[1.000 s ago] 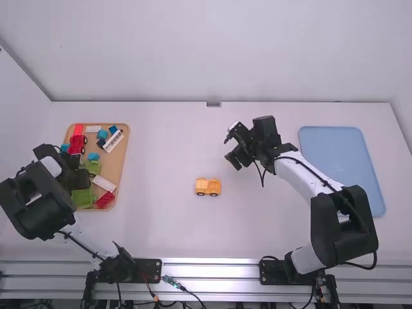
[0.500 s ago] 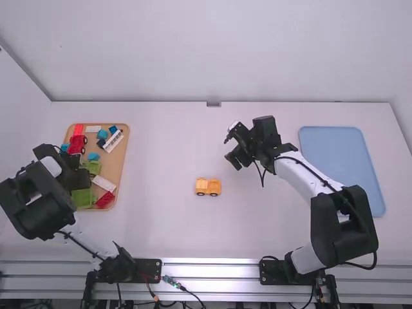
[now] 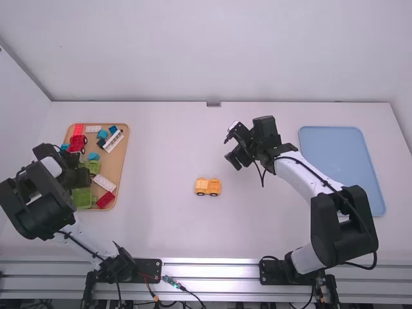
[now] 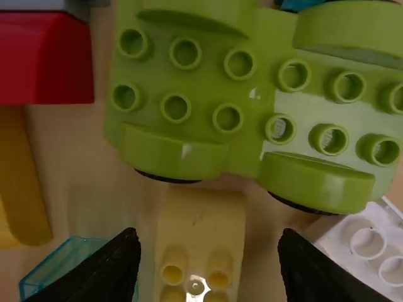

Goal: Assemble lego blocks to make yellow taxi

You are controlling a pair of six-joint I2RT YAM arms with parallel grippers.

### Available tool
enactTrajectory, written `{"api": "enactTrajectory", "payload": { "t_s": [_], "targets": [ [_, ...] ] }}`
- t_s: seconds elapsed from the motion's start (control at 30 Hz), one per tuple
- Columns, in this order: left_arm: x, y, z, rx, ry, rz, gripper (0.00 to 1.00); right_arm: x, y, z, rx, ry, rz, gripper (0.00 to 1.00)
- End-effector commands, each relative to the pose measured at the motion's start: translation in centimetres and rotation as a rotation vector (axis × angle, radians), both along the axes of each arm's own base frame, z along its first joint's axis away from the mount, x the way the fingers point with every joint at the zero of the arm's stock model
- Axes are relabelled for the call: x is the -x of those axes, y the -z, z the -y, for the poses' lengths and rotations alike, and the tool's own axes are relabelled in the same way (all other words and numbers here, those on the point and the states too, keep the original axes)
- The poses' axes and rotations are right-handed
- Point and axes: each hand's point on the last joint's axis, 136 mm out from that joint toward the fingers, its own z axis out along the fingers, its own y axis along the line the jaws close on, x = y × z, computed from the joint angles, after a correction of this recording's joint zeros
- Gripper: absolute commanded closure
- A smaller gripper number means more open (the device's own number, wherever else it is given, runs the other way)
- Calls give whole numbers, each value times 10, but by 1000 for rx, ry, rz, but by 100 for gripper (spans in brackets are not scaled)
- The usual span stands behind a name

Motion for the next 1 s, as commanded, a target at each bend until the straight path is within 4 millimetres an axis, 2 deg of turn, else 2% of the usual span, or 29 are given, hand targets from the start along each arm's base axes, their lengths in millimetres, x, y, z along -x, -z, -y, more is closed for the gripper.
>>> {"api": "enactTrajectory", "payload": {
  "t_s": [0.0, 0.33, 0.37, 0.43, 0.83, 0.97],
  "targets": [
    [5, 6, 7, 14, 6, -25, 42, -7, -15, 0, -9, 2, 37, 1],
    [13, 9, 13, 43, -4, -55, 48, -7, -15, 0, -9, 2, 38, 1],
    [13, 9, 13, 43, -5, -54, 49, -7, -15, 0, -9, 2, 38, 1],
    [14, 9, 13, 45, -7, -57, 57, -7, -15, 0, -9, 4, 38, 1],
    [19, 9, 9, 22, -60, -84, 63, -11, -15, 9, -14, 25, 35, 1],
    [20, 9, 10, 26, -63, -89, 70, -10, -15, 7, -14, 18, 36, 1]
  ]
}}
